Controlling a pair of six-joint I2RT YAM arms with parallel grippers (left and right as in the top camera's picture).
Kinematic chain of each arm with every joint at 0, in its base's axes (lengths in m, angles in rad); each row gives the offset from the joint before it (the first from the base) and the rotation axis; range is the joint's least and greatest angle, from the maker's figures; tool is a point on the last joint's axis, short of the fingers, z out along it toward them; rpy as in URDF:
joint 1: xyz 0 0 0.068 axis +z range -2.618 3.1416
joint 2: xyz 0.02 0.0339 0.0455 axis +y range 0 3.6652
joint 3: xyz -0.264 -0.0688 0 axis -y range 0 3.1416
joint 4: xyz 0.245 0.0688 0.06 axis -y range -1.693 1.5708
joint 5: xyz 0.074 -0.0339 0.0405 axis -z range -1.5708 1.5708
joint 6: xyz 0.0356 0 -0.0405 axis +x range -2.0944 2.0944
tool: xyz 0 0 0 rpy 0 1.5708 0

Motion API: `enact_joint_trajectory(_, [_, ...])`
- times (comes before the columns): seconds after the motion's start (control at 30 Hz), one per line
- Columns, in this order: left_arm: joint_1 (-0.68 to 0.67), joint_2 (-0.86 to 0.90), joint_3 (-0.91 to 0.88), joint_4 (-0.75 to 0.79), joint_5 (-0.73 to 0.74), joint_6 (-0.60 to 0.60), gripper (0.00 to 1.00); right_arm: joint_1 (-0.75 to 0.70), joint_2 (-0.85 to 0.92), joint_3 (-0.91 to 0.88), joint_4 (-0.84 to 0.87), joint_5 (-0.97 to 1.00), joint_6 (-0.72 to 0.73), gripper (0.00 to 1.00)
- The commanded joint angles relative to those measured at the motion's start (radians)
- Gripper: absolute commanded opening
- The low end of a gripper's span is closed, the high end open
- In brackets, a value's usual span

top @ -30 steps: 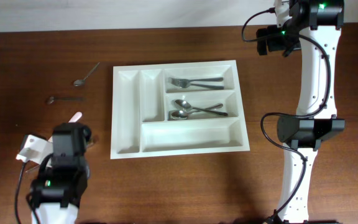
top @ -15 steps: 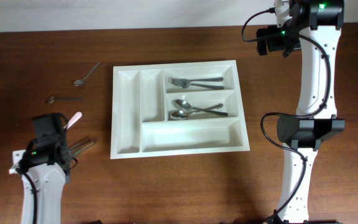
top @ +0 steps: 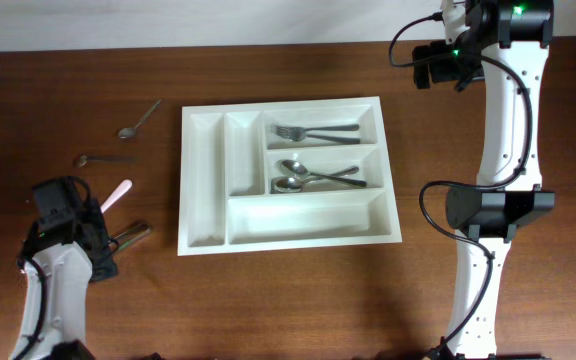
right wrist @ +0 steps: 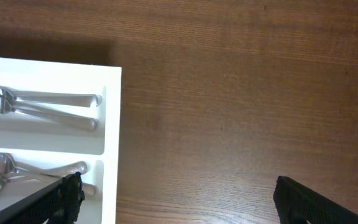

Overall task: Pack container
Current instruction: 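Lower the left gripper and close it on the metal tongs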

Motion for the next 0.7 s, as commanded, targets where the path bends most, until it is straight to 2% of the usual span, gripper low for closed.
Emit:
enact_joint_trajectory(0.0, [0.006, 0.015, 0.016, -0.009, 0.079, -0.012, 0.99, 0.003, -0.031, 0.01, -0.006, -0.009, 0.004, 0.99])
enact_joint_trajectory(0.13, [0.006, 0.015, 0.016, -0.047, 0.188, -0.012, 0.99, 0.003, -0.031, 0.01, -0.006, -0.01, 0.004, 0.99])
enact_joint_trajectory(0.37, [0.005, 0.015, 0.016, -0.074, 0.195, -0.018, 0.99, 0.003, -0.031, 0.01, -0.006, -0.01, 0.004, 0.99])
enact_joint_trajectory(0.53, [0.005, 0.015, 0.016, -0.137, 0.192, -0.163, 0.99, 0.003, -0.031, 0.01, -0.006, -0.01, 0.004, 0.99])
enact_joint_trajectory(0.67, [0.005, 0.016, 0.017, -0.125, 0.161, -0.171, 0.99, 0.003, -0.031, 0.01, -0.006, -0.009, 0.004, 0.99])
